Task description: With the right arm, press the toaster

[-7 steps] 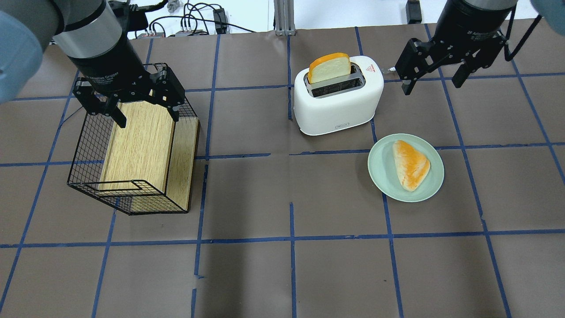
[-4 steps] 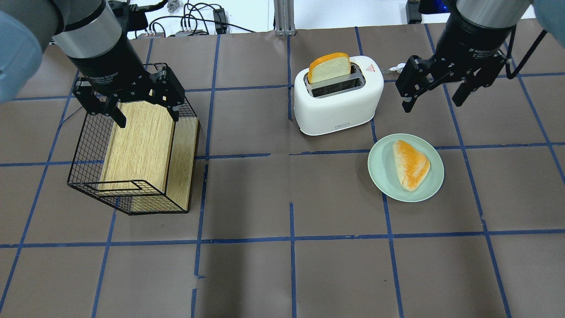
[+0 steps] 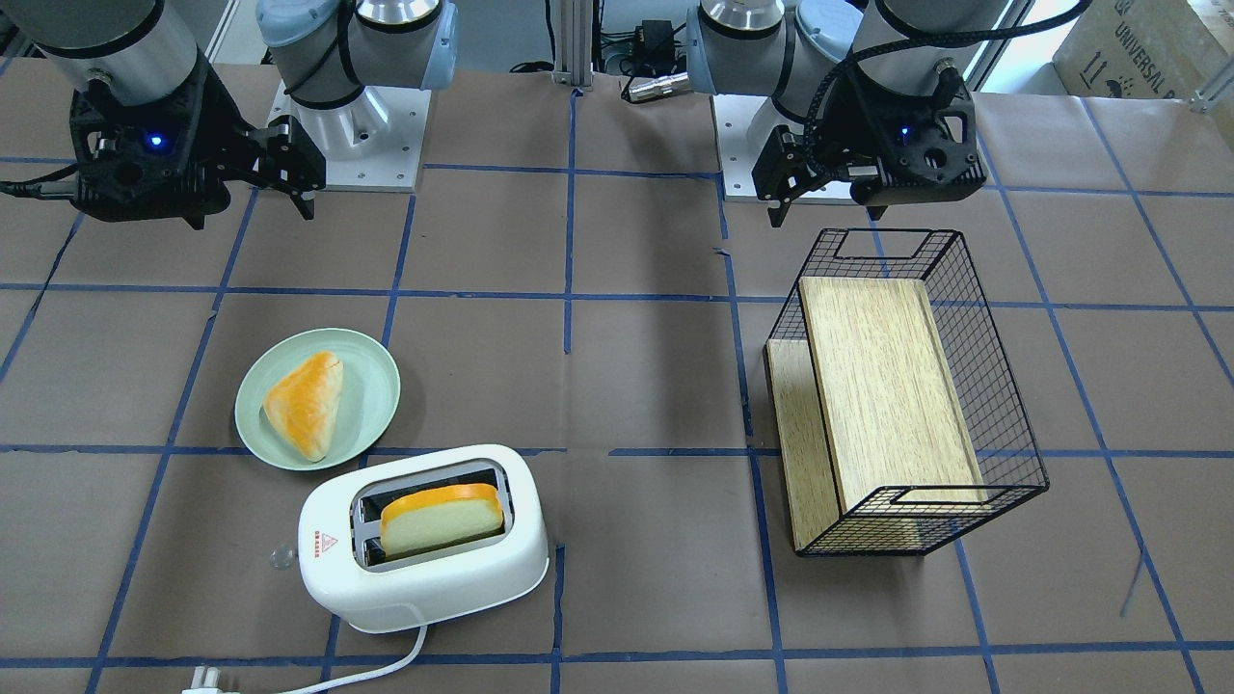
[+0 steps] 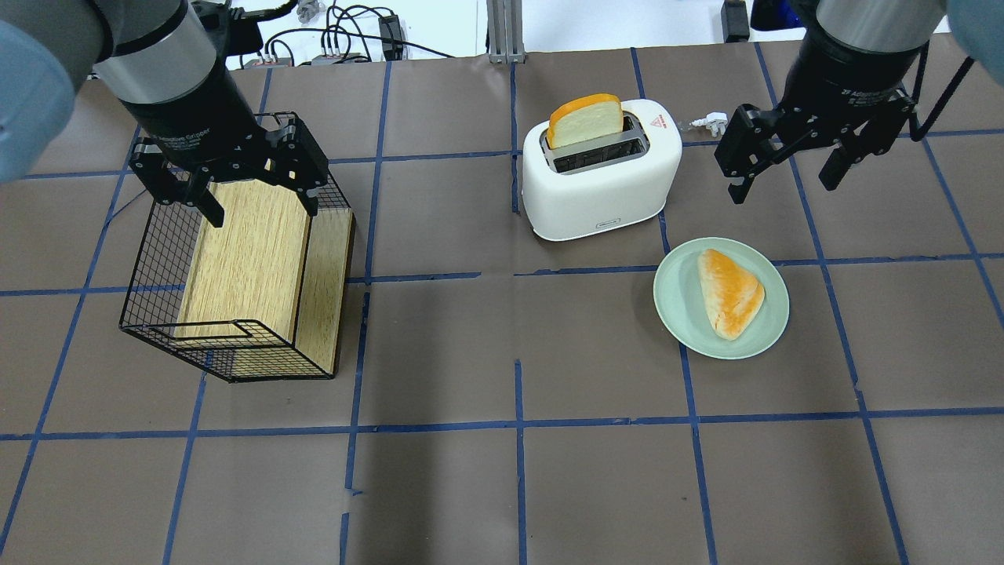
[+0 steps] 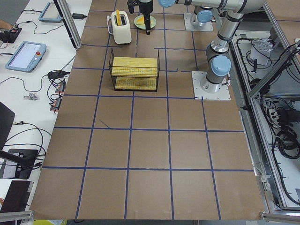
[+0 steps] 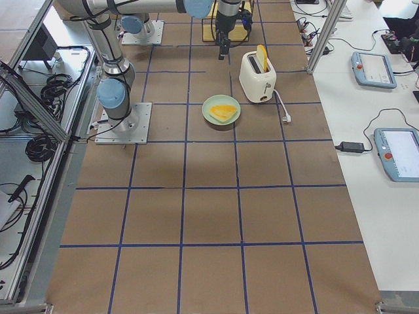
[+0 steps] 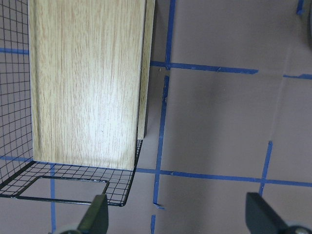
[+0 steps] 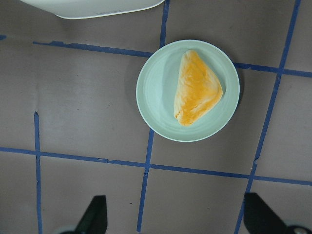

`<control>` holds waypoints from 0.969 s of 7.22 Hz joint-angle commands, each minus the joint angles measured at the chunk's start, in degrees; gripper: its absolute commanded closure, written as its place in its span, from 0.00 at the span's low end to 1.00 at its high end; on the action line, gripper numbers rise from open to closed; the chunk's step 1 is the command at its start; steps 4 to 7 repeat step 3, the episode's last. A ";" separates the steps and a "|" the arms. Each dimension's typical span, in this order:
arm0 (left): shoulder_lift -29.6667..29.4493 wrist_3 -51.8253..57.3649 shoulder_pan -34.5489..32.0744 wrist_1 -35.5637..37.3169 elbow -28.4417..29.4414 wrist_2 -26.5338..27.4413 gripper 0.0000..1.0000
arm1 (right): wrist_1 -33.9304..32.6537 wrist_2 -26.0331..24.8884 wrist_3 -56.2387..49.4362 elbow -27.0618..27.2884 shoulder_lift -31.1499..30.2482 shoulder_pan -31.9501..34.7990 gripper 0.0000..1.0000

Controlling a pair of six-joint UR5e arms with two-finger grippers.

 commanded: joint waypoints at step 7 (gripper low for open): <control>0.00 0.00 0.00 0.05 -0.09 0.00 0.00 | -0.42 -0.12 -0.16 0.00 0.09 -0.30 0.00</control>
